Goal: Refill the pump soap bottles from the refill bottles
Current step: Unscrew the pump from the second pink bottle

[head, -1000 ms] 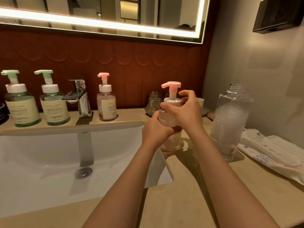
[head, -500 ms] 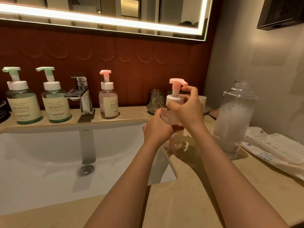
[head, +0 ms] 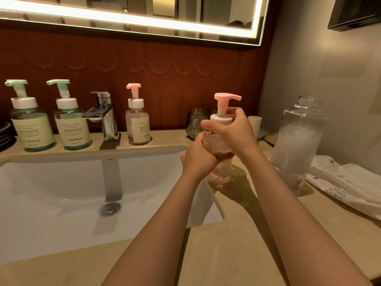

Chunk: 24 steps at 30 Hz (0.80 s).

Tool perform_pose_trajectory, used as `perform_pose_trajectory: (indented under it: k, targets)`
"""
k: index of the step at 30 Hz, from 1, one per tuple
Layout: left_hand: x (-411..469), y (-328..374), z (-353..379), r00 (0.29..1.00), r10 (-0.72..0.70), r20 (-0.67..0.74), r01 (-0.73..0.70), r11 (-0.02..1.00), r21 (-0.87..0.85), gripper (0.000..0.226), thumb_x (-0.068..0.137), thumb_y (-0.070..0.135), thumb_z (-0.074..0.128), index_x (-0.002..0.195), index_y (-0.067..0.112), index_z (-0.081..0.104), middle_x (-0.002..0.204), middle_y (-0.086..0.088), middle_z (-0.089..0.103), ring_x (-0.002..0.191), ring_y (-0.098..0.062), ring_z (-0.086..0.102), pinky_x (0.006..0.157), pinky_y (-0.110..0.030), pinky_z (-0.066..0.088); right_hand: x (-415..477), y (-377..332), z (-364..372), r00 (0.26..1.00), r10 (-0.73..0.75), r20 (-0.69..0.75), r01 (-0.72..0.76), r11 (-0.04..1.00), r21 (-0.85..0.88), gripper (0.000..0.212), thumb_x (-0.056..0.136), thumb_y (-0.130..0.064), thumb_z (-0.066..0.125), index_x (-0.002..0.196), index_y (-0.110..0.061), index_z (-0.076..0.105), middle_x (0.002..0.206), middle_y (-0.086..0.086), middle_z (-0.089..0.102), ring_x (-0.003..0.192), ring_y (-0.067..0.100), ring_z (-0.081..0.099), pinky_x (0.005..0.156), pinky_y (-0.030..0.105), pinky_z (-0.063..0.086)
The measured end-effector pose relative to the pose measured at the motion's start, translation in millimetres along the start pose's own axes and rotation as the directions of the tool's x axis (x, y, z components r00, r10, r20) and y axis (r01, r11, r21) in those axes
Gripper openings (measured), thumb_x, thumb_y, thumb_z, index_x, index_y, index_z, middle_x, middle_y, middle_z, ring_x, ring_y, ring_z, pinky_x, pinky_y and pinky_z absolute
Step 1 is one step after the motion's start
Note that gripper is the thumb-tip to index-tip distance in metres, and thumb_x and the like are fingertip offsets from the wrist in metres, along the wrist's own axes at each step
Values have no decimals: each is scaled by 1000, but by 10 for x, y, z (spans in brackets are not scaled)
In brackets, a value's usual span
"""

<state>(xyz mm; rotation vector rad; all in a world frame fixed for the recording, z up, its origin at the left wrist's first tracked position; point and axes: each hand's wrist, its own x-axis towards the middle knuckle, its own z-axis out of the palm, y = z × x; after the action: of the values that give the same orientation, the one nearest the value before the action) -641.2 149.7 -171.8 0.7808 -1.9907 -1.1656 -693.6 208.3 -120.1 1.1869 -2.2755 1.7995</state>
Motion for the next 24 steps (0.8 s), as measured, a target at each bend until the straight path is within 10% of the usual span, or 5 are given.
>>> perform_pose_trajectory:
  k: [7,13,19,24]
  targets:
    - [13,-25,-9,1000,-20,8,21,999,-43,80,65,39,81,132,28,39,130,2,54,119,-24,50,98,-51,44,-14,5,-28,989,-83,-125,85,996,9,57,77,-23,72,127,-17,46,126,2,54,99,9,49,68,12,41]
    - [-29,-11,-13,1000,-11,13,13,995,-97,80,54,51,74,126,30,45,117,4,61,111,-21,57,95,-49,46,-32,10,50,998,-41,-55,33,990,-136,77,72,-45,74,133,-16,37,132,3,46,118,18,46,90,29,42]
    - [23,-39,1,999,-33,14,34,997,-70,80,66,35,80,134,26,39,132,1,53,121,-25,49,99,-51,44,5,16,-33,997,-23,-76,29,997,70,60,77,-20,70,129,-17,40,125,1,53,99,12,50,70,17,42]
    - [-16,-19,-1,1000,2,17,0,996,-91,75,65,41,79,129,28,42,125,2,57,114,-22,54,95,-50,47,2,45,25,998,-46,-47,46,999,-12,66,73,-38,75,129,-18,45,126,2,50,105,13,49,81,25,45]
